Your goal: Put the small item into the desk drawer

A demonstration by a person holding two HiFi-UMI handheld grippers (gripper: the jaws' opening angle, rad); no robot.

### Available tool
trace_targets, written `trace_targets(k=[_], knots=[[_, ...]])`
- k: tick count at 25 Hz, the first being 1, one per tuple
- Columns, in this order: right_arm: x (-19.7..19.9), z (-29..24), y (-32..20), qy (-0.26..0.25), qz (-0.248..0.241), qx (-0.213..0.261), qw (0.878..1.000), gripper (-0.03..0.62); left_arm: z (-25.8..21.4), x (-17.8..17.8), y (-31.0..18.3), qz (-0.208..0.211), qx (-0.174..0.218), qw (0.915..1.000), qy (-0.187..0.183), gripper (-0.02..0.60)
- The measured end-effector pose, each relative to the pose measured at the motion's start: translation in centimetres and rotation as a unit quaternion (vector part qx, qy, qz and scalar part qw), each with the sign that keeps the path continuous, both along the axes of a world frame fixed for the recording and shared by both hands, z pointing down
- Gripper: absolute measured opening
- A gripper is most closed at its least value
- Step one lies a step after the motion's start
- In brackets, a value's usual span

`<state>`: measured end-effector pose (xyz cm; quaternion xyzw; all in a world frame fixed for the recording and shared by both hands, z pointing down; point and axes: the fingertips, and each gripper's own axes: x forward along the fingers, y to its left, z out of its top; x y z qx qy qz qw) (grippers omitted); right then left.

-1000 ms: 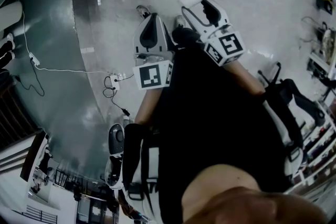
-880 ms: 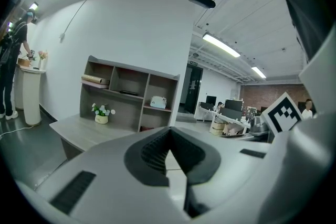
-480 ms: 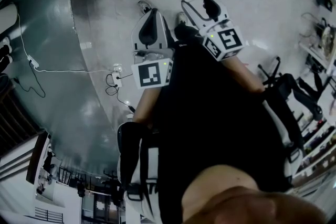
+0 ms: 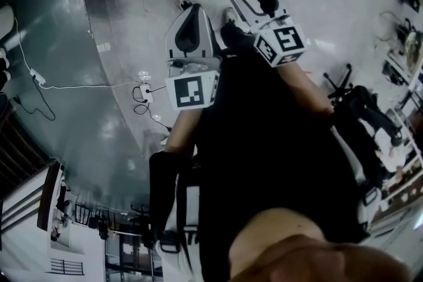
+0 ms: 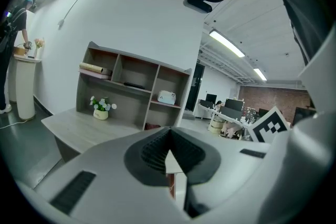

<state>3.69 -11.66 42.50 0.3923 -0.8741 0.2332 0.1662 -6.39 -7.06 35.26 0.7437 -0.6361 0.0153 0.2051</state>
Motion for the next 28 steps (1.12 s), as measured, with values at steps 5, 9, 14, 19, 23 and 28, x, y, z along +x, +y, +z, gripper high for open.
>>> trace_targets(k=[5,9,14,19,23,28], knots=[[-0.6,2.5,-1.0,0.008,0.008,-0.012,1.000,0.256,1.0,0.0,-0.5,0.004,-0.008,0.9999,0.010,-0.002],[-1.1,4.2,-1.7,0.016,0.012,-0.017,1.000,0.256,1.7,-0.1,-0.5,0.004,-0.019,0.9997,0.018,-0.002],[-2.1,6.5,-2.7,0.026,0.018,-0.027,0.999,0.256,3.2,-0.7,-0.6,0.005,-0.030,0.9993,0.022,-0.002],[-2.4,8.7,-3.7,0.035,0.029,-0.039,0.998,0.256,3.9,-1.1,-1.1,0.006,-0.033,0.9993,0.020,-0.002],[-2.7,10.9,-4.1,0.049,0.032,-0.052,0.997,0.256,4.7,-1.6,-1.2,0.002,-0.041,0.9989,0.024,-0.002],[-2.8,14.1,-4.2,0.068,0.035,-0.072,0.994,0.256,5.6,-1.5,-1.1,0.001,-0.047,0.9984,0.031,-0.002]])
